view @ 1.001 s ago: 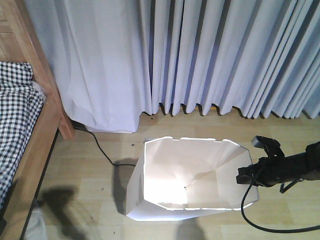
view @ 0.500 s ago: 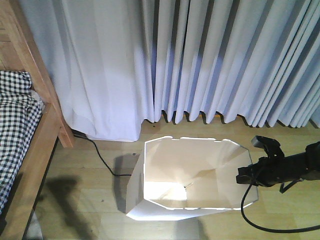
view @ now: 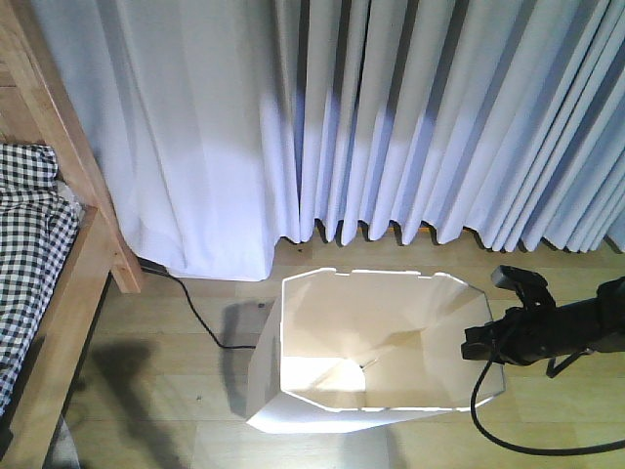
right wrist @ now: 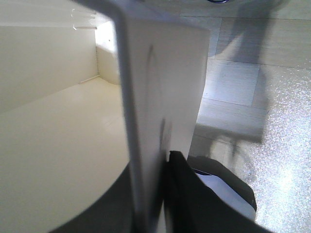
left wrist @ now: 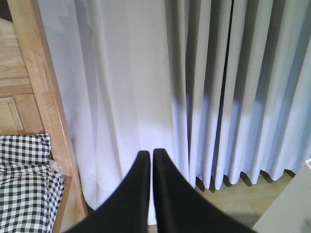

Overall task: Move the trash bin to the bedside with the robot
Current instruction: 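Carry the bin with the right gripper while driving toward the bedside curtains, then lower the bin to the floor beside the bed with the right gripper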

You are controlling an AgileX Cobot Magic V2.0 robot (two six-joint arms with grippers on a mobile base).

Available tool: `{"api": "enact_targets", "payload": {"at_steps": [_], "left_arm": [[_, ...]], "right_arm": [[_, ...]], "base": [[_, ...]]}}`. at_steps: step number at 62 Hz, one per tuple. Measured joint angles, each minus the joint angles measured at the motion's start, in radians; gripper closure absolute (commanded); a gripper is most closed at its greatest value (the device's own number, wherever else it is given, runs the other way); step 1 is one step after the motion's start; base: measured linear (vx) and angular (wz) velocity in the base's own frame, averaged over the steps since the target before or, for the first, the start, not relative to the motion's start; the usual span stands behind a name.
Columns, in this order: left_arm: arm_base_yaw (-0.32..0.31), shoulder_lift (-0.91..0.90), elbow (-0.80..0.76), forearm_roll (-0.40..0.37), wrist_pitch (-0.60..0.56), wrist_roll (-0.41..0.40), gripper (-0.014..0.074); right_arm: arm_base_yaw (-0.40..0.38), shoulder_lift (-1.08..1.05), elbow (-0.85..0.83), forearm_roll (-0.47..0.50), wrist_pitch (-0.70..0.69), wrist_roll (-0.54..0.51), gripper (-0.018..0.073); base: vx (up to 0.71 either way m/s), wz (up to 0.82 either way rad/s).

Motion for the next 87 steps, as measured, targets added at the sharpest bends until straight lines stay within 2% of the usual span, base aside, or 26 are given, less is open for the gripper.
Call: {"api": "enact_targets", "payload": {"at_steps": [29,34,42,57,65,73,87], "left_arm": [[0.0,0.0,0.0,0.0,0.0,0.0,0.0603],[0.0,0.0,0.0,0.0,0.0,0.0,0.0603],[0.0,0.0,0.0,0.0,0.0,0.0,0.0603],[0.0,0.0,0.0,0.0,0.0,0.0,0.0603],[0.0,0.0,0.0,0.0,0.0,0.0,0.0603],[0.0,0.0,0.0,0.0,0.0,0.0,0.0603],[0.0,0.0,0.0,0.0,0.0,0.0,0.0603]], "right_arm": [[0.0,0.0,-0.001,0.0,-0.013,0.01,0.0564],[0.0,0.0,-0.018,-0.02,-0.048,0.057,0.0564],[0.0,0.0,-0.067,-0.106,-0.125,0.15,0.0564],[0.0,0.018,-0.188,-0.276,-0.256,0.195,0.0564],[-0.001,0.085,-0.268,-0.295,-0.26,0.25,0.0564],[-0.001,0.19,-0.35,-0.31,-0.229,0.353,0.0561],[0.001,0.372,-0.509,-0.418,-0.182,0.494,0.0557]], "base": [[0.0,0.0],[0.0,0.0],[0.0,0.0],[0.0,0.0],[0.0,0.0],[0.0,0.0],[0.0,0.0]]}}
